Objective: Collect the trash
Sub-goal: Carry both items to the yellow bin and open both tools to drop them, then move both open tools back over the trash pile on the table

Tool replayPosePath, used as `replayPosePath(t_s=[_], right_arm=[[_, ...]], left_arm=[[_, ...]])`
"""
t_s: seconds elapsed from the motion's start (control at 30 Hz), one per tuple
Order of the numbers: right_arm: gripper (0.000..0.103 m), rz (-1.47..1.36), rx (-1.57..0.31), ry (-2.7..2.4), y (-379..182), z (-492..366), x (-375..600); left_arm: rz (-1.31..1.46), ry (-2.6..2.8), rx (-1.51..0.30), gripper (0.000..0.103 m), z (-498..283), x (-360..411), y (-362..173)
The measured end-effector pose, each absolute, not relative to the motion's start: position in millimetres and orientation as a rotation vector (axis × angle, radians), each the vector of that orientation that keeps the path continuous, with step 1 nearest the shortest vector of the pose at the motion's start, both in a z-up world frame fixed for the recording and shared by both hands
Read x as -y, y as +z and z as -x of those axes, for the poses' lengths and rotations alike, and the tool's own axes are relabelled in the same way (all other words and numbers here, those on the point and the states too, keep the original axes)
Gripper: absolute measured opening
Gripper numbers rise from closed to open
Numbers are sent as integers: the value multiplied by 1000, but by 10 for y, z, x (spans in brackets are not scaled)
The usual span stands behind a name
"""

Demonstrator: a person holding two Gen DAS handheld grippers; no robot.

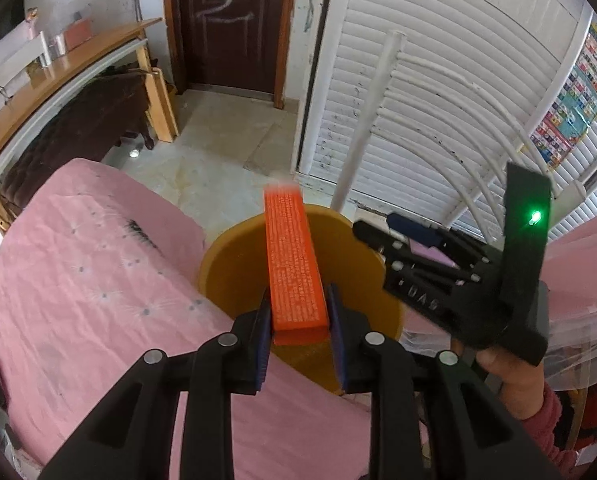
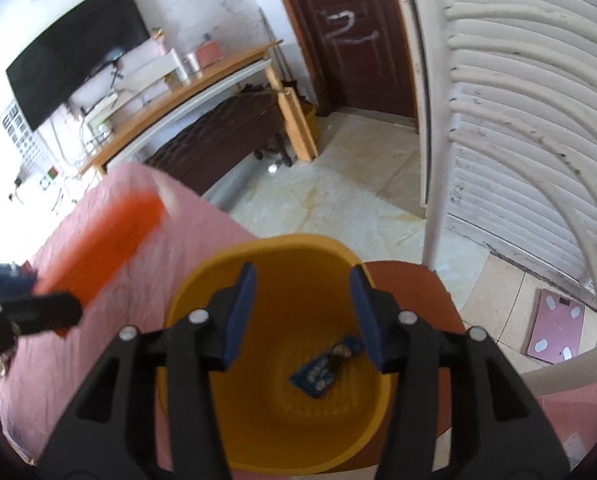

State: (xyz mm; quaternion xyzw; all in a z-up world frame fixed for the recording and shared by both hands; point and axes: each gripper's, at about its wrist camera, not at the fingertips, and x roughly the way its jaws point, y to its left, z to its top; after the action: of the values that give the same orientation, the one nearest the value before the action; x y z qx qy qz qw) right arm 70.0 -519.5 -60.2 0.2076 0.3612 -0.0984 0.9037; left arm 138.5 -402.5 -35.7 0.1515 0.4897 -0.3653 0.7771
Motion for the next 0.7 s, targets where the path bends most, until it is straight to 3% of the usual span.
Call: replayPosePath(t_s=[0.07,0.13,0.43,0.5,0.7], right_arm=[[46,-436,-730,-214,-563,-662,5228],[47,-437,-718,-219,-522,-637,5244],[47,-377,-684,-176,-225,-616,4943],[56,-350,-679,-159,-145,-639,4809],[57,-270,-678,-89,70,-764,4323]], left_arm=[[-322,-791,-1061,38,-1388,4029,-359],[-304,-789,-1058,60,-1390,3981,-340],[-187,-736,-978,62,-1309,3366,-78],[-160,-723,-951,62,-1292,3188,14],[-102,-675,-885,64,-1208,2623,268]])
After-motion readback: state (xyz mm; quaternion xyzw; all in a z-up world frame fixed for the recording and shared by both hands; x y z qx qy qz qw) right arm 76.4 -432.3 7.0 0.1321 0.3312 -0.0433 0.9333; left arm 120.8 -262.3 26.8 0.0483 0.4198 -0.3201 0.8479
